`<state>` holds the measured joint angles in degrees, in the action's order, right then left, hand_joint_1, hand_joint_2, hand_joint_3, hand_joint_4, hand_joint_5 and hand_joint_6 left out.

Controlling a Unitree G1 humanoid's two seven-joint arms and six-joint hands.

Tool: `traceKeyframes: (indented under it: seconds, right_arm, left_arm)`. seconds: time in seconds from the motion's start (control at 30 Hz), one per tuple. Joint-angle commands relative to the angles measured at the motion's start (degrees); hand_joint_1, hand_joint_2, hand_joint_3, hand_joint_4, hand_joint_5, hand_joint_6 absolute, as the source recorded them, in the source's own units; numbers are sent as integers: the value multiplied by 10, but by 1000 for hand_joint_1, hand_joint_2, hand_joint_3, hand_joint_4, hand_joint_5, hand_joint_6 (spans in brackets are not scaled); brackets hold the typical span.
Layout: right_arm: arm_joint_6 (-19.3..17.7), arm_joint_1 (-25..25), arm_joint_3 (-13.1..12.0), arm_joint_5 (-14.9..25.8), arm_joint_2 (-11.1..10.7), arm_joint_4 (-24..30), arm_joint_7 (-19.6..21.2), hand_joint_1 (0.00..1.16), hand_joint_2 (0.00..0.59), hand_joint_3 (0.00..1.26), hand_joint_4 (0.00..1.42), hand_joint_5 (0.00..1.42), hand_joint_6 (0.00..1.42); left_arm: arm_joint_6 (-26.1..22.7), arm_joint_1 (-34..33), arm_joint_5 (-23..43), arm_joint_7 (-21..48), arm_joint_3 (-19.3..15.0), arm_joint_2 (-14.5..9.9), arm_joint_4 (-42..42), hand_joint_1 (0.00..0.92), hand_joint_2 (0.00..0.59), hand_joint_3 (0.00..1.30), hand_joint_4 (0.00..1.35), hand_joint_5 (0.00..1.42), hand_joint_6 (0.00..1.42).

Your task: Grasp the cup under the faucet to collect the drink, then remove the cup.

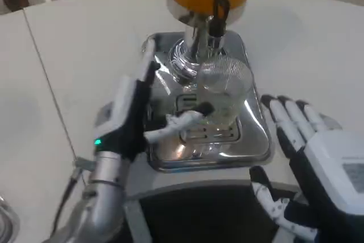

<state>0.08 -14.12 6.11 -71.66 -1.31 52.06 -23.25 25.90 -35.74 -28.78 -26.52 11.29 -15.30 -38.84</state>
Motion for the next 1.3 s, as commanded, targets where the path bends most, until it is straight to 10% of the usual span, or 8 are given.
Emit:
traceKeyframes:
  seconds: [0.03,0.47,0.87,1.3]
  right_arm:
    - [15,25,4,36,24,-2,24,465,548,0,0,0,66]
    - [84,115,15,222,86,-91,123,671,563,0,0,0,80]
    - [229,339,45,242,83,-127,120,719,528,0,0,0,64]
    - [266,405,28,338,91,-206,152,693,521,0,0,0,48]
  left_arm:
    - [-29,72,-1,43,-26,-52,100,395,43,0,0,149,160]
    - [-128,346,-78,134,-93,-141,449,210,84,0,0,0,29]
    - [-205,465,-147,187,-94,-118,577,197,81,0,0,0,0]
    - [-216,475,-143,206,-117,-115,584,143,78,0,0,0,0]
